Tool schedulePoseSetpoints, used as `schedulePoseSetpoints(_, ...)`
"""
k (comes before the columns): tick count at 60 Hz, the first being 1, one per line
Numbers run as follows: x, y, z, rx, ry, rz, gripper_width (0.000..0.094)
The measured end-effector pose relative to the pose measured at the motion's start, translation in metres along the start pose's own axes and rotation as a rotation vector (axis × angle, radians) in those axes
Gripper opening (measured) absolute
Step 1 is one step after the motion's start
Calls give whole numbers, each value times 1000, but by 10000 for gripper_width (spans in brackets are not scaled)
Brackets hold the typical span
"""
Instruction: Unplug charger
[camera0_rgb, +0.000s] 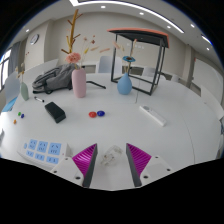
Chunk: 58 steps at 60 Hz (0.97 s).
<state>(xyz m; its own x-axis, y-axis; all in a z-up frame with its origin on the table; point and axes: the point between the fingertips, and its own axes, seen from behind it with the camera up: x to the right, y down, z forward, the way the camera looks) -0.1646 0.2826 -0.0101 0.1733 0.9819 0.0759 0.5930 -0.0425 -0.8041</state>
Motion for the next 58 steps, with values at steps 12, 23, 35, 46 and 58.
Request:
schedulePoseSetpoints(12, 1, -25, -84, 14, -9, -5, 856)
schedulePoseSetpoints(23, -3, -37, -215, -2, -19, -1, 852)
schedulePoseSetpoints(35, -13, -27, -305, -28, -35, 30, 854)
schedulePoseSetpoints(46, -9, -16, -312, -44, -12, 7, 853)
schedulePoseSetpoints(58, -16, -15, -306, -57, -61, -35, 853)
